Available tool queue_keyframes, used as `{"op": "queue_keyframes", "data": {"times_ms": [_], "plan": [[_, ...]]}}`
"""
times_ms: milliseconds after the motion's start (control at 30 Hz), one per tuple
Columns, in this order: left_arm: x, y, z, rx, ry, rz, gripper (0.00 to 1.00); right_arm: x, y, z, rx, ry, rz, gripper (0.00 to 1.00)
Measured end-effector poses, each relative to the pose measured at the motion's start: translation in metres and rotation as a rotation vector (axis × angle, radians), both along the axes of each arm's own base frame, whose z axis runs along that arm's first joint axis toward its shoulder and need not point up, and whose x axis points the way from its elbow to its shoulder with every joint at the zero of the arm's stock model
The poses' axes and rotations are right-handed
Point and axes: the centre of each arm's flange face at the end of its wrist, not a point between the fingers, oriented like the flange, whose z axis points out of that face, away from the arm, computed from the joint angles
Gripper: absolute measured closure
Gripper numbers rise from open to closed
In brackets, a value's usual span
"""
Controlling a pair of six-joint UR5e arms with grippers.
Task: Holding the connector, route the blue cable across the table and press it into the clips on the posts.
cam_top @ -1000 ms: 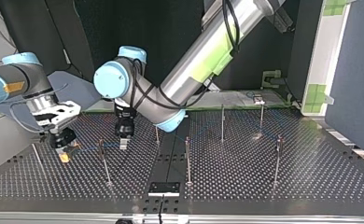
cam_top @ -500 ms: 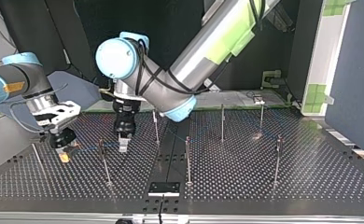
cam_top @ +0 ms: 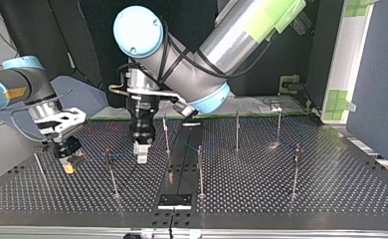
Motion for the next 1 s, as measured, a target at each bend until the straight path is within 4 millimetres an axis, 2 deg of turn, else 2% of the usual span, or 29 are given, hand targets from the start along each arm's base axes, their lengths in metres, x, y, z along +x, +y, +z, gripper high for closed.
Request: {"op": "queue_keyframes", "data": {"times_ms": [233,300,567,1000], "plan": [[-0.02,0.013,0.018,-0.06,-0.054,-0.021,0.0,0.0,0.0,0.0,0.0,0.0,0.0,1.0],[-0.023,0.014,0.016,-0.07,-0.062,-0.031,0.0,0.0,0.0,0.0,0.0,0.0,0.0,1.0],[-0.019,0.015,-0.03,-0.071,-0.043,-0.014,0.0,0.0,0.0,0.0,0.0,0.0,0.0,1.0],[-0.029,0.02,-0.081,-0.108,-0.037,-0.027,0.0,0.0,0.0,0.0,0.0,0.0,0.0,1.0]]}}
